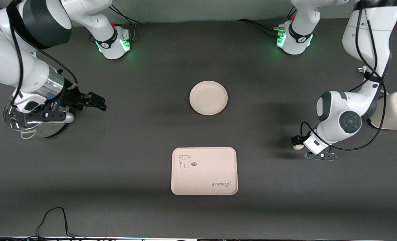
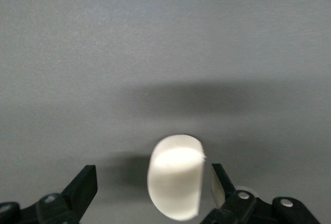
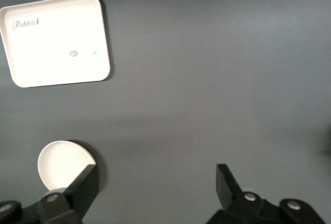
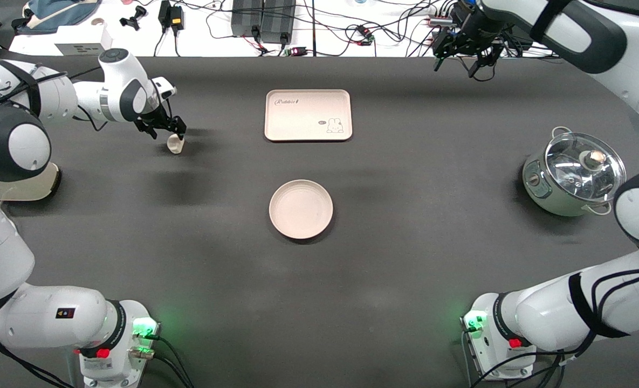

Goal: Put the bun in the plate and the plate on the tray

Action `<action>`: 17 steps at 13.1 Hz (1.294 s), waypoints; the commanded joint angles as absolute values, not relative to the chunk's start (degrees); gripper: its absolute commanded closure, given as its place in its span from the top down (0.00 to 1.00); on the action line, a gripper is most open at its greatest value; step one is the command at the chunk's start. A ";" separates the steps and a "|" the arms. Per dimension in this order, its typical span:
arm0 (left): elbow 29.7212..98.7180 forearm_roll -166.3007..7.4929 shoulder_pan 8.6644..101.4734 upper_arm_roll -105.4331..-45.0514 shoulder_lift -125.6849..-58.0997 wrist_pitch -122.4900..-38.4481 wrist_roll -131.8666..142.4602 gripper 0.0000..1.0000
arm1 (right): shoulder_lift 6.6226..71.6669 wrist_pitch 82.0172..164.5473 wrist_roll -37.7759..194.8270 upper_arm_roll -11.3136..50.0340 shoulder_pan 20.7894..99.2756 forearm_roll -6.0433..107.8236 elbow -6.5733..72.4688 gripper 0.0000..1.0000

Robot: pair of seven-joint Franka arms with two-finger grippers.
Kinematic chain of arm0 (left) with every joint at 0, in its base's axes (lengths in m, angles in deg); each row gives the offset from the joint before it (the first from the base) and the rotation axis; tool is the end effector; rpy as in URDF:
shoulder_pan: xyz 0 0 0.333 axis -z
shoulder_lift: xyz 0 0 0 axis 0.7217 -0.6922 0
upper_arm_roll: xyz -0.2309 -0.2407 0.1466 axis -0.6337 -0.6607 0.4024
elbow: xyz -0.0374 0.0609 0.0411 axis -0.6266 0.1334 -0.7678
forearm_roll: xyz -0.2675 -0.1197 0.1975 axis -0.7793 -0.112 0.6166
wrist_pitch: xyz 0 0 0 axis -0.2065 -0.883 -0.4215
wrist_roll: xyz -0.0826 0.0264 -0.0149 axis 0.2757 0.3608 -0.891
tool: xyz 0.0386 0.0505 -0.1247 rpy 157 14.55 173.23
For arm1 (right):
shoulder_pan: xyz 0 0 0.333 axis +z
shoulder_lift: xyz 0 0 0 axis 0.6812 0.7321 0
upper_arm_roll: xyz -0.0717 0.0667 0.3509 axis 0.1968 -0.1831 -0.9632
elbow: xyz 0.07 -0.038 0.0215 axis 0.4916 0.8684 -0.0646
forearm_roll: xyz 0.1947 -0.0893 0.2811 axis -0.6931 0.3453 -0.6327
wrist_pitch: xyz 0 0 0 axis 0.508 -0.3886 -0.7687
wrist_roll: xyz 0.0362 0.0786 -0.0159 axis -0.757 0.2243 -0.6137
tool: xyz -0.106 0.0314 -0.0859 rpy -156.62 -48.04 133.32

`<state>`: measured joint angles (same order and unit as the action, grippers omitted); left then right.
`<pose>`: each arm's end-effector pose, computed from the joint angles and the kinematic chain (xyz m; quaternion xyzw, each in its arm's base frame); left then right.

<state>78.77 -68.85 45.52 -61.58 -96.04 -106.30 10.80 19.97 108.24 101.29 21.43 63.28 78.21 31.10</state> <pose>0.6059 -0.0382 0.2387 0.9994 -0.0316 -0.0094 0.0113 0.5302 0.1442 0.5639 -0.9953 0.0582 0.0281 0.0724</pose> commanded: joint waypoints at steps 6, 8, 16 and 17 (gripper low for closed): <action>78.59 -69.45 47.42 -62.37 -96.94 -106.83 7.00 0.95 | 24.81 111.70 107.38 21.82 68.69 75.87 28.50 1.00; 78.50 -69.45 47.43 -62.37 -97.12 -107.01 7.00 0.76 | 26.48 114.53 107.38 21.91 69.04 73.60 28.50 1.00; 78.76 -69.01 48.48 -62.28 -94.15 -104.82 6.92 0.20 | 29.74 120.07 109.40 21.91 72.38 73.50 29.02 1.00; 78.50 -69.01 48.48 -62.28 -91.87 -100.63 6.91 0.20 | 30.09 120.07 109.40 21.91 72.46 73.50 29.02 1.00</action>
